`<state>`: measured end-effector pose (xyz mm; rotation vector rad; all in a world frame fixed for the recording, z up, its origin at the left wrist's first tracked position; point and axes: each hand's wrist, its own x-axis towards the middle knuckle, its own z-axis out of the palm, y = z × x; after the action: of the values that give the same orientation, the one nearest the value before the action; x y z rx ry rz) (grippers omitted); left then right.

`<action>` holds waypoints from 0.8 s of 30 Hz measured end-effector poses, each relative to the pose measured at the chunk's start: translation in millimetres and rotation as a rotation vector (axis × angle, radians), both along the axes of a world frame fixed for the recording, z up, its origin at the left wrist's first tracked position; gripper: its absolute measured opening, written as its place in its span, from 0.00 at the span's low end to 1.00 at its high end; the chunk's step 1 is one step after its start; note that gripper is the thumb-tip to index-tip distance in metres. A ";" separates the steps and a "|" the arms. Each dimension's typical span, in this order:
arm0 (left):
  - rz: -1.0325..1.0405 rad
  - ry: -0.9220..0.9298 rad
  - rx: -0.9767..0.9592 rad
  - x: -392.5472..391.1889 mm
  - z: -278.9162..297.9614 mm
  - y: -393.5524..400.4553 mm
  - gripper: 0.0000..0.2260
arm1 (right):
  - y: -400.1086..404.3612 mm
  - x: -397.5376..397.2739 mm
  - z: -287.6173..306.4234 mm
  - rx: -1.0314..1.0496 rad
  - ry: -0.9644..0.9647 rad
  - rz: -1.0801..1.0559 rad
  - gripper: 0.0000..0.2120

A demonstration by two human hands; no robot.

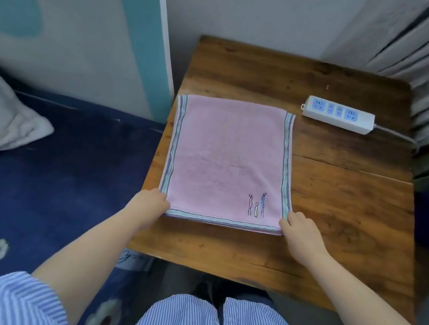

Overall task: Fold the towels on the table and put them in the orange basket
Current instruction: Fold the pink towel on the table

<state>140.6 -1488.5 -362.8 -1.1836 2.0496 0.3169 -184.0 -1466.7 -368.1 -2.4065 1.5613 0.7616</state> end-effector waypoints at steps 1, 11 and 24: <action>0.002 -0.002 0.002 0.1 -4.3 3.6 0.16 | 4.1 3.1 -1.5 -0.008 0.045 0.015 0.21; 0.207 0.047 0.101 -11.7 -6.3 -28.4 0.13 | -29.6 29.8 -8.7 -0.053 -0.153 -0.086 0.09; 0.763 0.401 -0.120 -65.7 -69.2 -126.1 0.28 | -129.4 51.3 -92.2 -0.003 -0.313 -0.146 0.30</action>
<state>74.8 -1614.6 -432.0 -2.0920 1.8618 0.8577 -132.7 -1596.1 -460.3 -2.2483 1.5836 0.3354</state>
